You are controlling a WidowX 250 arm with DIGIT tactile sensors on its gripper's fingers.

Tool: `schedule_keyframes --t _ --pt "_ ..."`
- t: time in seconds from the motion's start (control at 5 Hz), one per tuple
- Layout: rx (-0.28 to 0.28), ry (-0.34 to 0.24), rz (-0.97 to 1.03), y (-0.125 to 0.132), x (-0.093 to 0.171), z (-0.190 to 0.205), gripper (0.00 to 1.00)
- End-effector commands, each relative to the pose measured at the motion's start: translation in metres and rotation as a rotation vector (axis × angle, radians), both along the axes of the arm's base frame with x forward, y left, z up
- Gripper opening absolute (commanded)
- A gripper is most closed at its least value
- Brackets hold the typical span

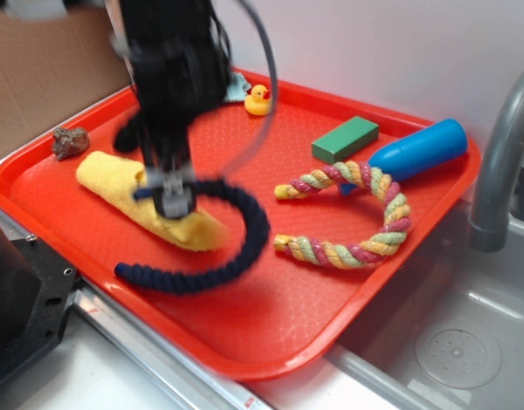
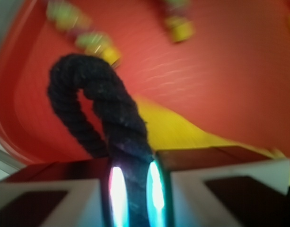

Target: Grab the blue rope.

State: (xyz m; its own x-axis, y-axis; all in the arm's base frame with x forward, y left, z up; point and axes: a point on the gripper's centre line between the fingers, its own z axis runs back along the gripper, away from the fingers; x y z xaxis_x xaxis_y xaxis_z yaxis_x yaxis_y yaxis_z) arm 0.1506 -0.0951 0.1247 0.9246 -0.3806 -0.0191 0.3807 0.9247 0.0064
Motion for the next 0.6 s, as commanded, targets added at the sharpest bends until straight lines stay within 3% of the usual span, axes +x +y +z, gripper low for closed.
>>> schedule_keyframes --t 0.0,0.2,0.4 --pt "-0.044 -0.106 0.499 0.027 -0.028 0.092 0.00" --pt "-0.008 -0.169 0.633 0.040 -0.034 0.110 0.00" --pt "-0.011 -0.118 0.670 0.057 -0.037 0.108 0.00"
